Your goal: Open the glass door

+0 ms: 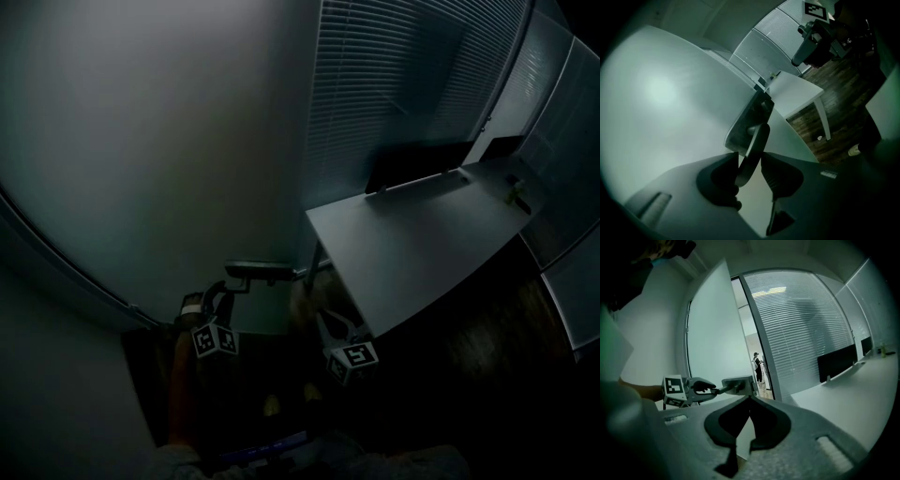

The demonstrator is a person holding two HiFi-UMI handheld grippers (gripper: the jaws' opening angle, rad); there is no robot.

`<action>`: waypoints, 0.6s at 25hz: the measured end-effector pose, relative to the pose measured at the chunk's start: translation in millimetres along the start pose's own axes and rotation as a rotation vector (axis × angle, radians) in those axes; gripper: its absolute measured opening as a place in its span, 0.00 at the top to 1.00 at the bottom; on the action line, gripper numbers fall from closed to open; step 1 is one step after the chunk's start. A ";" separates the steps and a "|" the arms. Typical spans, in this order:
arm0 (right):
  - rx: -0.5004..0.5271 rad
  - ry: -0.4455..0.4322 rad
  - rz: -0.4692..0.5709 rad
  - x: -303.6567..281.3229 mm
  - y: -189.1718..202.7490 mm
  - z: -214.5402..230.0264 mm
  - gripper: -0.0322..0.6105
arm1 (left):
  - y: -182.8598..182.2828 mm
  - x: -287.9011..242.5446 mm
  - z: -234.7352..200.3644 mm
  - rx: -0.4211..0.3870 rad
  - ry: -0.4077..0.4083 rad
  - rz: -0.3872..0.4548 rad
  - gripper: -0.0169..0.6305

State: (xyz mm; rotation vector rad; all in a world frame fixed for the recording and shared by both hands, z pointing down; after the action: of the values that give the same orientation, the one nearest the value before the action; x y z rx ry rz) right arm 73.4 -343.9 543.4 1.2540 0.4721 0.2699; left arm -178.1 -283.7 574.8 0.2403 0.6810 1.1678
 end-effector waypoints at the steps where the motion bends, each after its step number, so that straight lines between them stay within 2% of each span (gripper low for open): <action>1: -0.002 0.017 0.003 4.2 3.7 -3.7 0.95 | -0.2 2.4 2.2 -0.002 0.003 0.008 0.73; 15: -0.023 0.171 0.056 42.7 23.6 -60.0 0.95 | 5.9 39.5 15.1 -0.069 0.058 0.086 0.74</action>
State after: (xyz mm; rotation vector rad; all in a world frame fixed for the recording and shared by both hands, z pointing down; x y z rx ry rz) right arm 83.2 -267.2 543.5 1.2281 0.5792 0.4314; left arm -164.7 -243.1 575.0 0.1798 0.6858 1.2823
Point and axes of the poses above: the fingertips, and each gripper's own axes: x backward along the fingers, z to its right, y out of its underside, the point moved 5 cm from there along x, backward along the fingers, and after that the axes turned 3 degrees about -y, right-handed, at the moved point
